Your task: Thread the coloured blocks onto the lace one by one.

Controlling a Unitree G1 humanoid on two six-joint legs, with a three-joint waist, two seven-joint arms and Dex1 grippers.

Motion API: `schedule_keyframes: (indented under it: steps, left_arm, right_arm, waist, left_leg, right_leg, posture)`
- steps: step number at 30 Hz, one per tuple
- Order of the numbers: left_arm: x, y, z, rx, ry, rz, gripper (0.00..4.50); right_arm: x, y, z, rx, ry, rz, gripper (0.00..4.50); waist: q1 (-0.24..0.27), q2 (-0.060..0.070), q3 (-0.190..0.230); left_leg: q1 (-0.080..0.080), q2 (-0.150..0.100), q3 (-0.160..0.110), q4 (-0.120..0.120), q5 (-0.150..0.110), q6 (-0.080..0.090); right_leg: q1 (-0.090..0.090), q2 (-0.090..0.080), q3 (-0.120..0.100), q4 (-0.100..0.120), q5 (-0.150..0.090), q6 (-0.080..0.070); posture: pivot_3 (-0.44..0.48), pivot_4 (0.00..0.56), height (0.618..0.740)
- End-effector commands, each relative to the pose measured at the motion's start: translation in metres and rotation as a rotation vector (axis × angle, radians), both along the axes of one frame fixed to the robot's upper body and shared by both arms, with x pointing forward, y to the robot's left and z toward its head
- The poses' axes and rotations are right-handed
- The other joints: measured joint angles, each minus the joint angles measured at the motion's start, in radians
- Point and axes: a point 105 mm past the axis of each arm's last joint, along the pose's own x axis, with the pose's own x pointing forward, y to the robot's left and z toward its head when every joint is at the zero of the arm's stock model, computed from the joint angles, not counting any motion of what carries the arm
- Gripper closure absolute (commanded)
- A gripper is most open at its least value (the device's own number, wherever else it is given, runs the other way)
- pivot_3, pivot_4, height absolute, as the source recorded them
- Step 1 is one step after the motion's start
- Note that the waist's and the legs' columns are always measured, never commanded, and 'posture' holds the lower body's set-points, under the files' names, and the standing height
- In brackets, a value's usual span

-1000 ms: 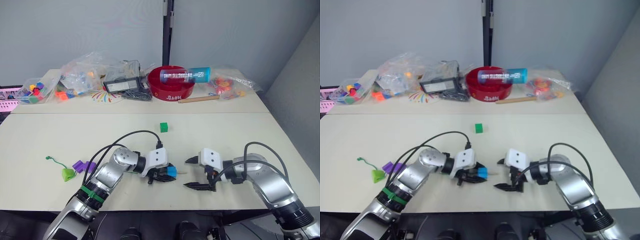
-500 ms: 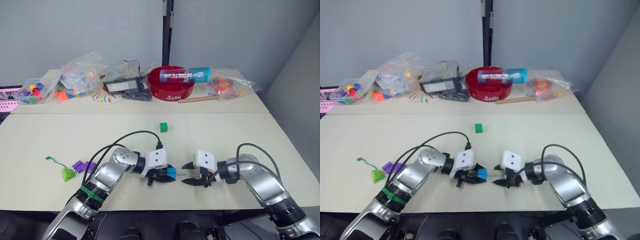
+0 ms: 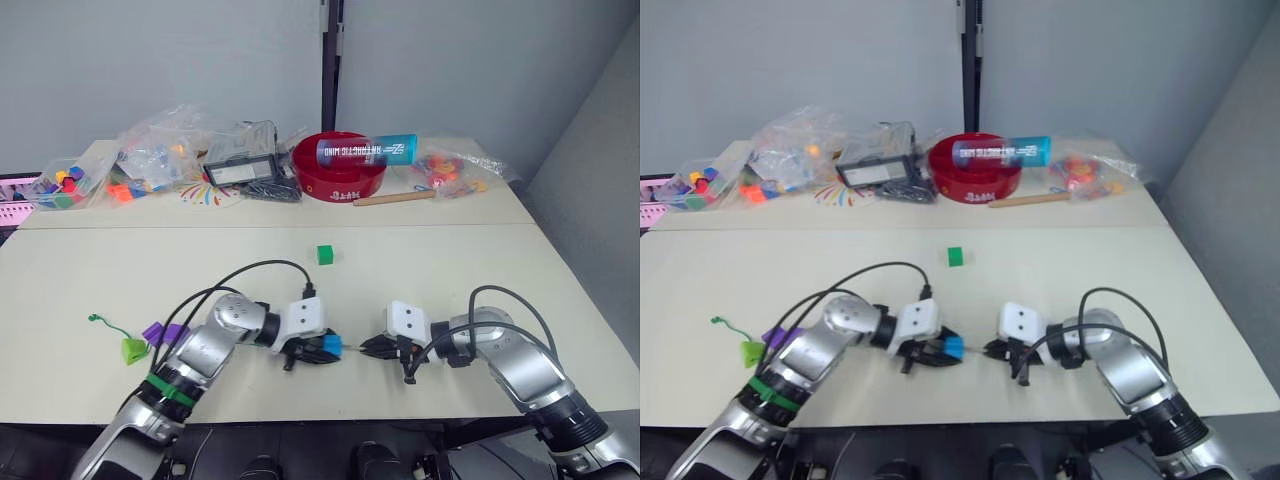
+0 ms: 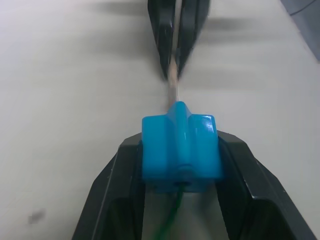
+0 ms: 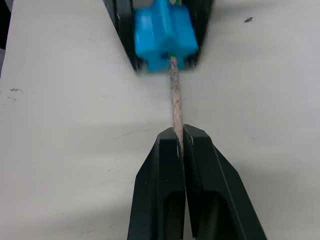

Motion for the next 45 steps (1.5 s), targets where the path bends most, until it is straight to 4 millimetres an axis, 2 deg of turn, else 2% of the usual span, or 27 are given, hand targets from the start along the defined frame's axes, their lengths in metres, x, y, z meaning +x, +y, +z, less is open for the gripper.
schedule_keyframes:
  steps: [1,5,8,11,14,17,19,22,25,27,29,34,39,45]
  left_arm:
    - [0.003,0.058,0.005,0.074,-0.014,0.086,3.11]
    - [-0.003,0.135,-0.002,0.233,0.016,0.191,3.11]
    - [-0.009,0.18,-0.005,0.326,0.018,0.249,3.11]
    - [-0.014,0.203,-0.007,0.378,0.021,0.268,3.11]
    - [-0.019,0.207,-0.005,0.367,0.017,0.259,3.11]
    - [-0.016,0.199,0.002,0.301,0.001,0.264,3.11]
    - [-0.01,0.187,0.014,0.228,-0.016,0.27,2.08]
    - [-0.004,0.175,0.03,0.177,-0.071,0.262,1.12]
    - [0.001,0.157,0.056,0.103,-0.089,0.247,0.16]
    - [-0.004,0.131,0.07,0.026,-0.049,0.197,0.16]
    - [-0.009,0.115,0.073,-0.003,-0.024,0.164,0.16]
    - [-0.012,0.054,0.057,-0.094,-0.037,0.09,0.16]
    - [-0.005,0.022,0.04,-0.09,-0.086,0.067,0.16]
    - [-0.004,0.012,0.03,-0.081,-0.084,0.056,0.16]
  right_arm:
    - [0.0,0.002,0.011,0.002,-0.036,0.025,4.5]
    - [-0.003,0.003,0.014,-0.002,-0.037,0.053,4.5]
    - [-0.004,0.005,0.015,-0.002,-0.037,0.069,4.5]
    - [-0.004,0.007,0.015,-0.002,-0.038,0.079,4.5]
    - [-0.003,0.008,0.016,-0.001,-0.04,0.085,4.5]
    - [-0.002,0.009,0.016,-0.001,-0.042,0.088,4.5]
    - [-0.002,0.011,0.017,0.002,-0.043,0.091,4.5]
    - [-0.002,0.013,0.018,0.007,-0.044,0.099,4.5]
    - [-0.003,0.019,0.022,0.02,-0.048,0.108,4.5]
    - [-0.003,0.027,0.025,0.033,-0.05,0.115,4.5]
    - [-0.002,0.031,0.026,0.037,-0.055,0.116,4.5]
    - [0.0,0.049,0.027,0.043,-0.07,0.118,4.5]
    - [0.0,0.055,0.027,0.037,-0.07,0.126,4.5]
    - [-0.002,0.052,0.023,0.01,-0.067,0.129,4.5]
  waist:
    - [-0.004,0.0,0.0]
    - [-0.016,0.0,0.0]
    - [-0.017,0.001,0.0]
    - [-0.019,0.001,0.0]
    - [-0.02,0.002,0.0]
    - [-0.019,0.002,0.0]
    - [-0.017,0.002,0.0]
    - [-0.013,0.002,0.0]
    - [-0.012,0.001,0.001]
    - [-0.008,-0.001,0.002]
    - [-0.008,-0.001,0.002]
    - [-0.01,-0.001,0.002]
    - [-0.008,-0.002,0.002]
    - [-0.008,-0.002,0.002]
  left_leg:
    - [0.0,0.0,0.0,0.0,0.0,0.0]
    - [0.001,0.0,0.0,0.0,0.0,0.0]
    - [0.004,0.001,0.001,-0.002,0.0,0.0]
    - [0.004,0.001,0.001,-0.002,0.0,0.0]
    - [0.005,0.002,0.002,-0.002,0.0,0.0]
    - [0.005,0.002,0.002,-0.002,0.0,0.0]
    - [0.004,0.002,0.002,-0.002,0.0,0.0]
    - [0.002,0.001,0.002,-0.002,0.0,0.0]
    - [-0.001,0.001,0.001,-0.002,0.0,0.0]
    - [-0.001,0.001,0.001,-0.002,0.0,0.0]
    - [-0.001,0.001,0.001,-0.002,0.0,0.0]
    - [-0.001,0.001,0.001,-0.002,0.0,0.0]
    - [-0.001,0.001,0.0,-0.001,0.0,0.0]
    - [-0.001,0.0,0.0,-0.001,0.0,0.0]
  right_leg:
    - [0.0,0.0,0.0,0.0,0.0,0.0]
    - [0.0,0.0,0.0,0.001,0.0,0.0]
    - [0.001,0.001,0.0,0.001,-0.001,-0.001]
    - [0.001,0.001,0.0,0.001,-0.001,-0.001]
    - [0.001,0.001,0.0,0.002,-0.001,-0.001]
    - [0.001,0.001,0.0,0.002,-0.001,-0.001]
    - [0.001,0.001,0.0,0.002,-0.001,-0.001]
    - [-0.001,0.001,0.0,0.002,-0.001,-0.001]
    - [-0.003,0.001,0.0,0.001,-0.001,-0.001]
    - [-0.003,0.001,-0.001,0.001,-0.001,-0.001]
    - [-0.002,0.0,-0.001,0.001,-0.001,-0.001]
    - [-0.002,0.0,-0.001,0.001,-0.001,-0.001]
    - [-0.002,0.0,-0.001,0.001,-0.001,-0.001]
    - [-0.002,0.0,-0.001,0.001,-0.001,-0.001]
  posture:
    - [0.0,0.15,0.74]
    - [0.0,0.15,0.74]
    - [0.0,0.15,0.74]
    - [0.0,0.15,0.74]
    - [0.0,0.15,0.74]
    - [0.0,0.15,0.74]
    - [0.0,0.15,0.74]
    - [0.0,0.15,0.74]
    - [0.0,0.15,0.74]
    - [0.0,0.15,0.74]
    - [0.0,0.15,0.74]
    - [0.0,0.15,0.74]
    - [0.0,0.15,0.74]
    - [0.0,0.15,0.74]
